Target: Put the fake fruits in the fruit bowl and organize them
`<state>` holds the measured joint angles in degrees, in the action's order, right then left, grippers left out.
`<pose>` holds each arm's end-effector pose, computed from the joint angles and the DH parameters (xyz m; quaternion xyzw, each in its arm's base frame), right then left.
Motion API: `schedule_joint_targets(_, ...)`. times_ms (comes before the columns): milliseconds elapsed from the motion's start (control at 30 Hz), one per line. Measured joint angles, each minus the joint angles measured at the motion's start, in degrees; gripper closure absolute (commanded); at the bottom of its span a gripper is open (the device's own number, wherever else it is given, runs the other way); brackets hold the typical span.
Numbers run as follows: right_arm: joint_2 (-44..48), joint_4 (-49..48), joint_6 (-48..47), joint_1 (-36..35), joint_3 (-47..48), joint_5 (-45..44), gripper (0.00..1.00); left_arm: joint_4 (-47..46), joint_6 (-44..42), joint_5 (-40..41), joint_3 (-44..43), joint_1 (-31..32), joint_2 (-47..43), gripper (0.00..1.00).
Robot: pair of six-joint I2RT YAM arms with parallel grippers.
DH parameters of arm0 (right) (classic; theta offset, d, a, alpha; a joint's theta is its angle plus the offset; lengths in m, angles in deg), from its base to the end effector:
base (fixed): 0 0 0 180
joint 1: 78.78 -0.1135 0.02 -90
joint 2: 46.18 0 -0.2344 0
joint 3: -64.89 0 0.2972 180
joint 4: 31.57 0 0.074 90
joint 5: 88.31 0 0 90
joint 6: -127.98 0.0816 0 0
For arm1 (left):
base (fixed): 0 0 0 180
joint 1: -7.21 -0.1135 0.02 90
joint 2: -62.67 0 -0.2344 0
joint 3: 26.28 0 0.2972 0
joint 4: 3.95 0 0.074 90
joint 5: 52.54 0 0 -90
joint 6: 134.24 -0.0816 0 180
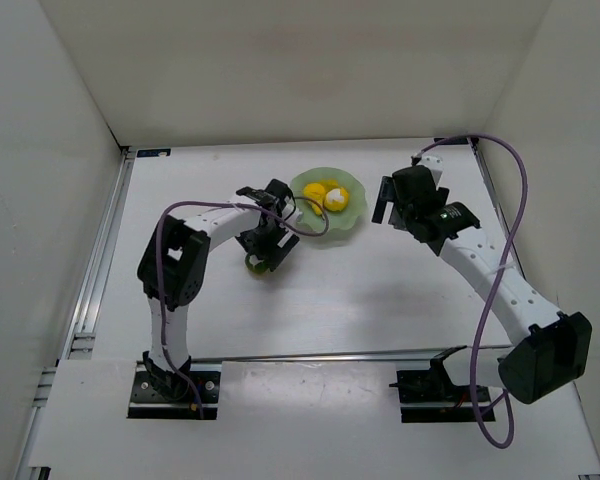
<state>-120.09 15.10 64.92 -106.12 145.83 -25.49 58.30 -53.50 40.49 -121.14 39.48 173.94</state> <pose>0.3395 0.1336 0.2816 0.0969 0.8800 -0.0006 0.4650 0.3580 -0.2210 0.0955 0.3502 0.9311 0.0061 0.1020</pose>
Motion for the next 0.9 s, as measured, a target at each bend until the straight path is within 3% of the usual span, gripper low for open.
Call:
schedule_joint_targets(67,0.7,1.0,0.3,0.0,-0.9,-0.5,0.0,0.5,0.5,0.0,-0.1,-0.2,3.0,0.03)
schedule_joint_targets(133,1.5,1.2,0.6,0.3,-1.2,-1.1,0.0,1.6,1.0,0.0,-0.1,-0.3,4.5,0.18)
schedule_joint_targets(167,1.9,1.3,0.7,0.3,-1.2,-1.4,0.0,1.9,1.2,0.0,-0.1,-0.3,4.6,0.33)
schedule_joint_targets(233,2.8,1.3,0.9,0.5,-1.2,-2.1,0.0,2.6,1.2,-0.3,-0.1,-0.4,4.2,0.48)
schedule_joint_targets(333,3.5,1.3,1.0,0.7,-1.2,-2.7,0.0,5.0,0.8,-1.2,-1.9,-0.4,3.6,0.65)
schedule_joint_targets(367,3.5,1.3,1.1,0.7,-1.2,-2.9,0.0,6.4,0.7,-1.6,-3.4,-0.4,3.5,0.65)
schedule_joint_targets(567,3.4,1.1,1.2,0.7,-1.3,-2.9,0.0,9.1,0.0,-2.2,-18.1,0.4,3.0,0.64)
schedule_joint_targets(600,3.4,0.9,1.2,0.8,-1.5,-2.9,0.0,8.3,-0.2,-1.9,-20.6,0.8,2.8,0.57)
schedule_joint_targets(667,3.4,0.9,1.2,1.0,-1.9,-2.9,0.0,6.7,-0.4,-1.4,-25.0,1.7,3.2,0.57)
schedule_joint_targets(767,3.4,1.0,1.2,2.1,-2.4,-3.1,0.0,4.6,-0.8,-0.7,-34.8,2.9,6.7,0.48)
schedule_joint_targets(867,3.5,1.0,1.2,3.3,-2.5,-3.3,0.0,1.7,-1.0,-0.5,-44.2,3.8,12.5,0.08)
schedule_joint_targets(900,3.6,1.0,1.2,3.7,-2.5,-3.3,0.0,0.7,-1.3,-0.4,-46.4,4.0,14.4,0.0)
